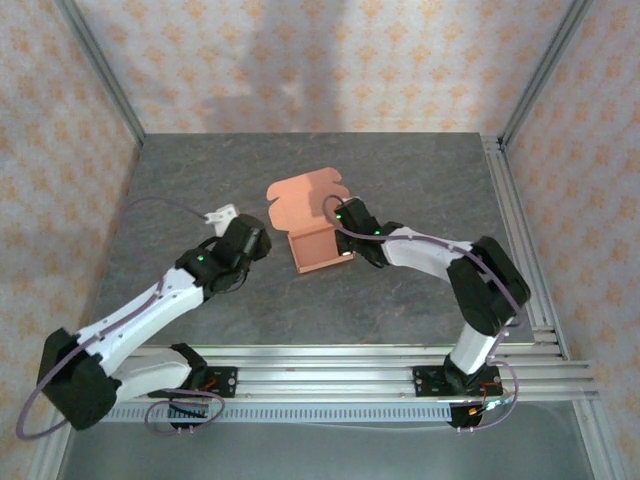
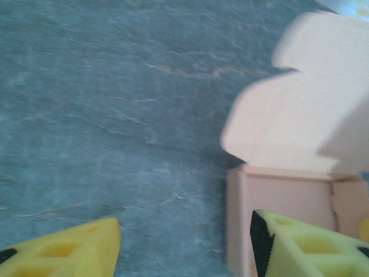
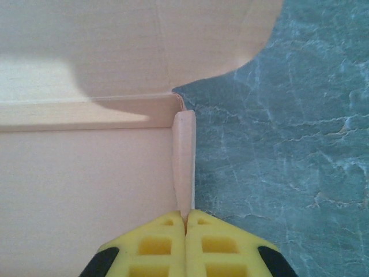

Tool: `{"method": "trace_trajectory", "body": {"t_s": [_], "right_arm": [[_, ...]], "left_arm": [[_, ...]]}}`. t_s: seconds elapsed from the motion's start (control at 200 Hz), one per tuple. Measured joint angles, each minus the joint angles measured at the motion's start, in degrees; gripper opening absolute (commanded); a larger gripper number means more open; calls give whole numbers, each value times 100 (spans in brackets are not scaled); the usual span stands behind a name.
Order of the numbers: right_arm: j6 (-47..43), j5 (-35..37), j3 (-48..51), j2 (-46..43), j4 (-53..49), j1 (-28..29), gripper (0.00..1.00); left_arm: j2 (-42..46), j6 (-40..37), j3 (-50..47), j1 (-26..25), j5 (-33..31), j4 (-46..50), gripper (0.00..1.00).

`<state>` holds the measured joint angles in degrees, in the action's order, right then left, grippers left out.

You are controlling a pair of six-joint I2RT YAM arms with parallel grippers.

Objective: Fold the paper box

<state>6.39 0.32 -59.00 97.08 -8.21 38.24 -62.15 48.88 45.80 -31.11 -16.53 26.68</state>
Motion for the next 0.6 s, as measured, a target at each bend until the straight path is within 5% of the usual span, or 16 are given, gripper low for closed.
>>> {"method": "trace_trajectory", "body": {"t_s": [0.255,0.601], "right_arm": [[61,-1019,529,-778,1054,-326,0],[219,-2581,1207,-1561,2409,-358,0]], "left_arm": [[293,188,-1644,1751,1137,-850,64],[-1287,-127,-1668,1784,3773,-3705,57]]}}
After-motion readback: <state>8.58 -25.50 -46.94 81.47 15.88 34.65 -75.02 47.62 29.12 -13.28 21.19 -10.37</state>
